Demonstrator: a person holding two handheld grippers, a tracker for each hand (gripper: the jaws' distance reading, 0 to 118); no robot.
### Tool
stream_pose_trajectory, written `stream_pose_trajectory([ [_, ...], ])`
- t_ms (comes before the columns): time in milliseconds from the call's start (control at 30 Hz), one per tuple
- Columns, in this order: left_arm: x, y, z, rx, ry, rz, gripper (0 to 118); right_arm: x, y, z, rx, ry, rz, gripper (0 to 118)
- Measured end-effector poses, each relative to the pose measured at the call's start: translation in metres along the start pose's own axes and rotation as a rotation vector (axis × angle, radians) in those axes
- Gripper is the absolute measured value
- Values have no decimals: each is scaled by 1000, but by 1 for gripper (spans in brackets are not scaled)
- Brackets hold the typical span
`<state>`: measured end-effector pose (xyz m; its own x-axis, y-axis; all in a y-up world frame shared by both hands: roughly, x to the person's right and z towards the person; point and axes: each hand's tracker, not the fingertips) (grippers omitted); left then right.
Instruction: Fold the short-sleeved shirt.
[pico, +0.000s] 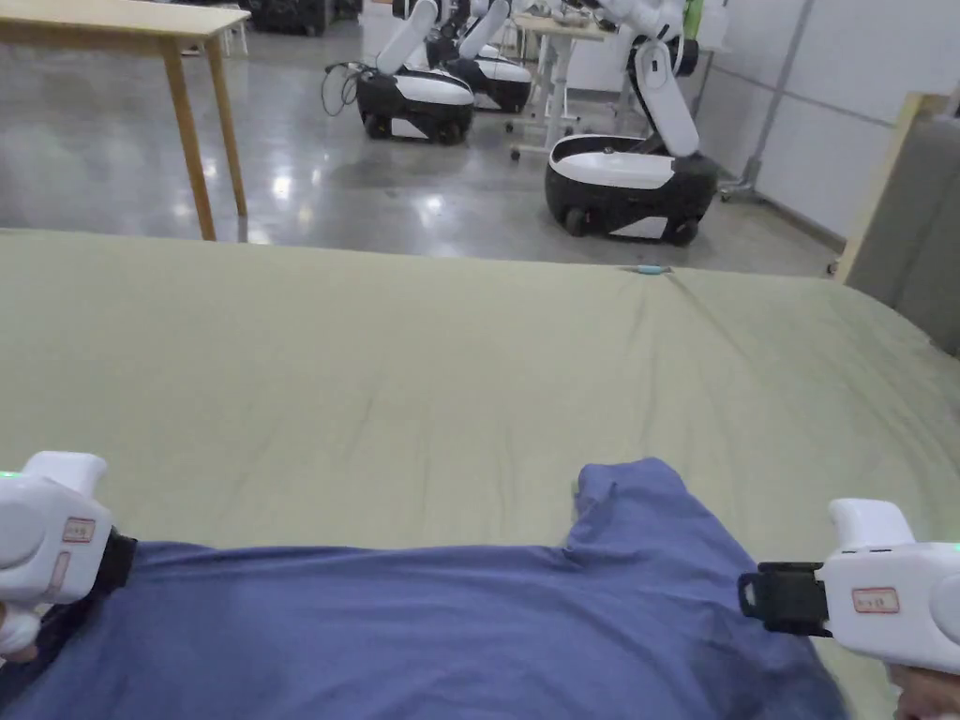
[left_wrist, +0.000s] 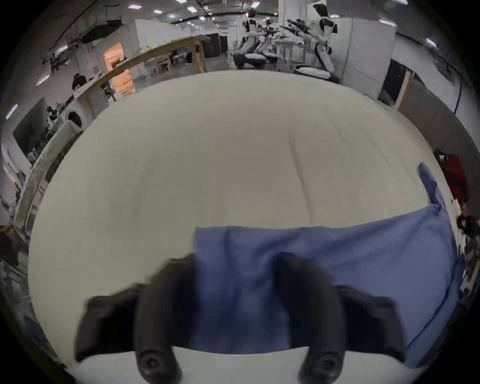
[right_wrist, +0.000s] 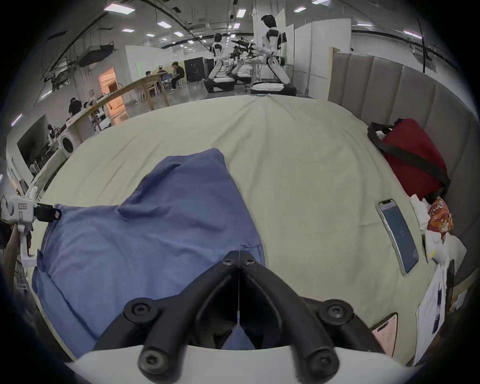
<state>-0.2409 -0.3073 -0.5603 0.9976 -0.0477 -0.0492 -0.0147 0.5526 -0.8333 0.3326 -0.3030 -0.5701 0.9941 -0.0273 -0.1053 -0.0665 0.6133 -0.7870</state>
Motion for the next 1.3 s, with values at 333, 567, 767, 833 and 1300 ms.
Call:
stream_pose_trajectory([
  [333, -2, 5, -7, -18, -22, 19, 10, -15, 22, -46, -113, -34, 79, 103],
  [567, -8, 1, 21, 25, -39, 12, 10, -23, 21, 2, -18, -5, 125, 2],
  [767, -19, -27, 84, 91, -86, -18, 3, 6, 16, 62, 85, 43, 99, 2],
  [833, -25, -43, 106, 107, -89, -29, 2, -2, -4, 97, 111, 55, 89, 2],
  [1300, -44, -187, 202, 176, -157, 27, 2, -19, -161, 204, 146, 80, 86, 2],
])
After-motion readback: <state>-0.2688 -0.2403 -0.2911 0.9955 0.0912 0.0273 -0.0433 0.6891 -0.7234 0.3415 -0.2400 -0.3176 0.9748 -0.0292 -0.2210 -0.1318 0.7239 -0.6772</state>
